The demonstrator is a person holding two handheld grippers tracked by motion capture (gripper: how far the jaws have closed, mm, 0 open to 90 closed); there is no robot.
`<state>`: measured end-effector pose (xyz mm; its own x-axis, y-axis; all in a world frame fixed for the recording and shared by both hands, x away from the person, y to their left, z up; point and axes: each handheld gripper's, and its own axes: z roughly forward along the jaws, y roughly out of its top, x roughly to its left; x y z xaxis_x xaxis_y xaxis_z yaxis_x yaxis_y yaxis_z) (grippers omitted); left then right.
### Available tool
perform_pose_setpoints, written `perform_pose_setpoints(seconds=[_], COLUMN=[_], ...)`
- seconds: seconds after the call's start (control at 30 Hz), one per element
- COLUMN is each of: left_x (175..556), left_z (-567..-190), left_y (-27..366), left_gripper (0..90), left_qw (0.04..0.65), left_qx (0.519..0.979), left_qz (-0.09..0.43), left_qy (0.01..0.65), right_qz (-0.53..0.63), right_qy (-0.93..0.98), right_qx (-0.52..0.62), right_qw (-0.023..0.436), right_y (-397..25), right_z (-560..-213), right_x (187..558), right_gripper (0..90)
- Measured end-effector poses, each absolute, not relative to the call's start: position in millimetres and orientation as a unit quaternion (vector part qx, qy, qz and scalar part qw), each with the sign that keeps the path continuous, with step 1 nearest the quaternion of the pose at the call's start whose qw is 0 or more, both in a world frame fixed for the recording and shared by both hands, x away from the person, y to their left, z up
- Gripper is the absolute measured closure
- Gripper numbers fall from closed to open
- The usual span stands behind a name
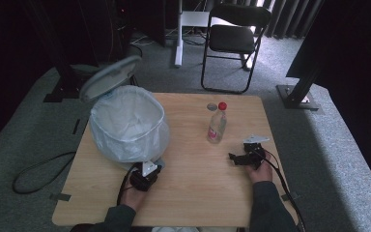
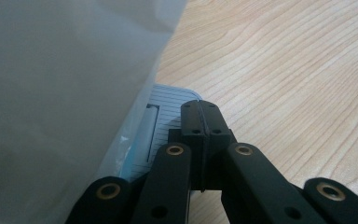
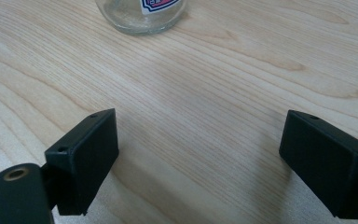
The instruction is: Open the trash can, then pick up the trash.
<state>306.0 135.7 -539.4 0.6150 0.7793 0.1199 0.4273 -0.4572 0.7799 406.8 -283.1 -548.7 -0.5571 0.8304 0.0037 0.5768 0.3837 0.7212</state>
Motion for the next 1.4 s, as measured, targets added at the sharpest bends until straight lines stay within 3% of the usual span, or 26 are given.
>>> perform_pose_setpoints(seconds=[0.9, 0.97, 1.0, 1.03, 1.13, 1.4], left_x=[305.1, 305.2, 305.2, 305.2, 305.1, 305.1], left_z=[-540.7, -540.7, -540.7, -540.7, -540.7, -540.6], left_y=[136.2, 136.2, 136.2, 136.2, 136.2, 136.2], left_gripper=[90.0, 90.0, 90.0, 90.0, 90.0, 90.0], left_qw=[0.374, 0.374, 0.374, 0.374, 0.374, 0.373], left_qx=[0.816, 0.816, 0.817, 0.817, 0.816, 0.817], left_qz=[0.241, 0.241, 0.241, 0.241, 0.241, 0.241], left_qy=[0.369, 0.368, 0.368, 0.368, 0.368, 0.368], right_qz=[0.345, 0.348, 0.35, 0.354, 0.355, 0.407], right_qy=[0.809, 0.804, 0.804, 0.803, 0.796, 0.761], right_qx=[0.439, 0.443, 0.442, 0.441, 0.46, 0.482], right_qw=[0.186, 0.189, 0.19, 0.19, 0.169, 0.152], right_y=[-281.9, -281.4, -281.6, -282.5, -285.5, -288.2], right_z=[-548.6, -548.5, -548.2, -545.8, -540.9, -506.7], right_x=[406.2, 405.2, 404.9, 403.8, 405.0, 405.3], right_gripper=[11.7, 16.9, 23.1, 38.7, 53.6, 55.5])
